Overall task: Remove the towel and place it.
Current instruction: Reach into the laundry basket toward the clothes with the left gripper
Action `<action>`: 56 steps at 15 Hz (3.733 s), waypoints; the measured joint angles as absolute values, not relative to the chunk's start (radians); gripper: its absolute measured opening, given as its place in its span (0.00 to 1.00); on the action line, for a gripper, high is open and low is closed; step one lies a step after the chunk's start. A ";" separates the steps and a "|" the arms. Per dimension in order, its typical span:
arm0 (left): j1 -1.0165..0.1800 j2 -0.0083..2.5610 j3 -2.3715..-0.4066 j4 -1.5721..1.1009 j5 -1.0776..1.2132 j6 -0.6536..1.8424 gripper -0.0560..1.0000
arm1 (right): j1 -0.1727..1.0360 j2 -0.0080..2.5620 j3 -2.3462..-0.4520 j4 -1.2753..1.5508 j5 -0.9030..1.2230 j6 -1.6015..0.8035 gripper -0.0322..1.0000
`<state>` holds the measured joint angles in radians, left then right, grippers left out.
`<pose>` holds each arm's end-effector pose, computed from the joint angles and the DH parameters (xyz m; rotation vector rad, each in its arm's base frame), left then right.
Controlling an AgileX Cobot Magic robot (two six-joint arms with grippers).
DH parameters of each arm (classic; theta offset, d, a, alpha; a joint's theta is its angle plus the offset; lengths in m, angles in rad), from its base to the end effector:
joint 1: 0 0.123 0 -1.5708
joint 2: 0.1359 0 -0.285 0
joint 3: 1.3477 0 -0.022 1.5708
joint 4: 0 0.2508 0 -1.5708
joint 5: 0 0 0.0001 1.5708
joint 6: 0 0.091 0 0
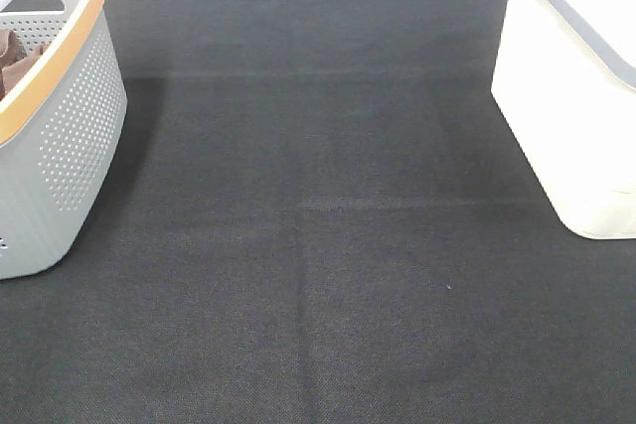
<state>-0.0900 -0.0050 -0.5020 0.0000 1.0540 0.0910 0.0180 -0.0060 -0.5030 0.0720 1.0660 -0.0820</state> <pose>-0.0055 0.0005 0.2784 0.1835 2.0223 0.0006 -0.0065 0.0056 0.2778 -0.1058 2.0361 0.0460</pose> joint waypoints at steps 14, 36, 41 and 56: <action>-0.090 -0.005 -0.502 0.000 1.054 0.091 0.71 | 0.018 -0.006 -0.503 0.072 1.066 -0.082 0.81; -0.090 -0.005 -0.502 0.000 1.054 0.091 0.71 | 0.018 -0.006 -0.503 0.072 1.066 -0.082 0.81; -0.090 -0.005 -0.502 0.000 1.054 0.091 0.71 | 0.018 -0.006 -0.503 0.072 1.066 -0.082 0.81; -0.090 -0.005 -0.502 0.000 1.054 0.091 0.71 | 0.018 -0.006 -0.503 0.072 1.066 -0.082 0.81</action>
